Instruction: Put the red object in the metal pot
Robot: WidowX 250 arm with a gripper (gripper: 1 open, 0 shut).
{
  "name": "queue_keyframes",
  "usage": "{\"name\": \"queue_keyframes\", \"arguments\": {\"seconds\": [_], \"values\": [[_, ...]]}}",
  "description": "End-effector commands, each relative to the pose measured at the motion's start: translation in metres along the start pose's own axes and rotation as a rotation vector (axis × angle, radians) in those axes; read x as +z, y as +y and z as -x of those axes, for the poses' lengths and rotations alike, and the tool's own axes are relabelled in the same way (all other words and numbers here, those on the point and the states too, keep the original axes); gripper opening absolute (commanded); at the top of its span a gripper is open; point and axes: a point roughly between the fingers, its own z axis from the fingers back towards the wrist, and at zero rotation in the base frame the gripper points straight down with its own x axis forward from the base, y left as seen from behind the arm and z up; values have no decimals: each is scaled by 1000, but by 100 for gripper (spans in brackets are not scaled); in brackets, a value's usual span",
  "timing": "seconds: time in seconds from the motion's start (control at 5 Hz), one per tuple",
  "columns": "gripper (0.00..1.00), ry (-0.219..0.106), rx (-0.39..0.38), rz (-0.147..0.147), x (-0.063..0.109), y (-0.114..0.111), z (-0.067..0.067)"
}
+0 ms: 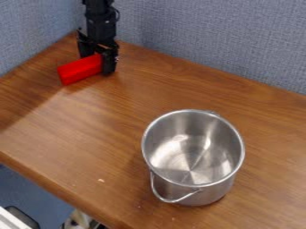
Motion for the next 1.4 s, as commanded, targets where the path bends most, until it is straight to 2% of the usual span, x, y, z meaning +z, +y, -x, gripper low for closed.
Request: {"name": "queue_keyframes", "arguments": {"seconds": [0.0, 0.4, 0.8, 1.0, 1.2], "values": [[100, -31, 22, -32, 11, -3, -16], [100, -39, 47, -28, 6, 11, -19], [100, -49, 141, -13, -1, 32, -9], [0, -48, 117, -22, -2, 30, -13], [100, -42, 93, -30, -3, 26, -17]]}}
